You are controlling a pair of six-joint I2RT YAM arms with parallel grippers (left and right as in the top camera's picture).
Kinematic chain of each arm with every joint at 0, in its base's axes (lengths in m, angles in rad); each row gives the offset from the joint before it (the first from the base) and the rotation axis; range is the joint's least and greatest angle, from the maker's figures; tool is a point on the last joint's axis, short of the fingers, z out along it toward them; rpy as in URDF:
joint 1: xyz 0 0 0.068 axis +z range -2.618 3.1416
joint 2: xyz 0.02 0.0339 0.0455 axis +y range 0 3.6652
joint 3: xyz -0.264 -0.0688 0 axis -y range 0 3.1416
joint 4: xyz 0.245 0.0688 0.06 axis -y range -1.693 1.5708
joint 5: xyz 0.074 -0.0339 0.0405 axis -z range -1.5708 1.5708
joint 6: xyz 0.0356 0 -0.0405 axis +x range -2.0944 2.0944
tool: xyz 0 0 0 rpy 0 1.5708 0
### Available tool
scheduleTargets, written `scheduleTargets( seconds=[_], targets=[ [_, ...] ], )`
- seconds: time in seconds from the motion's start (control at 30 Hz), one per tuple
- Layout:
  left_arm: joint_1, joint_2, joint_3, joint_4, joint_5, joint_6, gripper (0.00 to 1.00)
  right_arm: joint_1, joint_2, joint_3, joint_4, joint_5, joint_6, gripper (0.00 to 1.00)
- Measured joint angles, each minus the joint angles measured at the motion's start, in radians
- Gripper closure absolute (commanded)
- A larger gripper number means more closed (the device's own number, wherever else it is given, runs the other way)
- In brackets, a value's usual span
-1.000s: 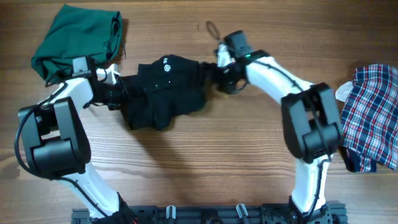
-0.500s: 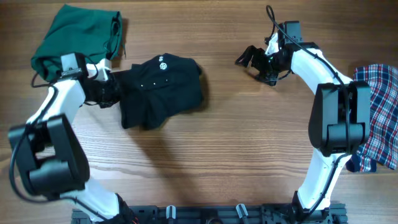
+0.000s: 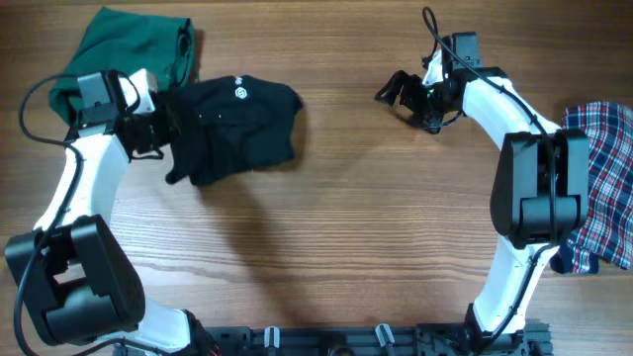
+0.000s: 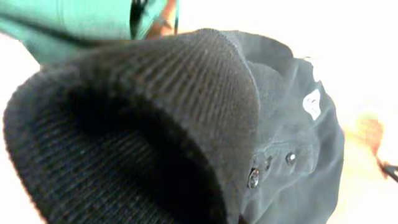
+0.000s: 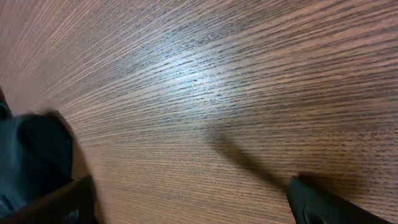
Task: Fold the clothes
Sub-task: 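Carry the black bundle with the left gripper to the top-left corner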
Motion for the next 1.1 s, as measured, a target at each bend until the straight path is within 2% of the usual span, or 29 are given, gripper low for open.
scheduleTargets(
  seconds=[0.4, 0.63, 1.0, 1.1],
  targets=[
    [0.000, 0.003, -0.001, 0.222, -0.027, 0.003, 0.96, 0.000, 0.000, 0.002, -0.011, 0.006, -0.011, 0.00],
    [0.000, 0.072, -0.003, 0.395, -0.041, 0.004, 0.96, 0.000, -0.001, 0.011, -0.067, 0.011, -0.031, 0.00],
    [0.000, 0.082, -0.007, 0.665, -0.147, 0.023, 0.96, 0.000, -0.006, 0.017, -0.169, 0.011, -0.045, 0.00],
    [0.003, 0.083, -0.006, 0.673, -0.164, 0.022, 0.96, 0.000, -0.007, 0.017, -0.183, 0.011, -0.045, 0.00]
  ],
)
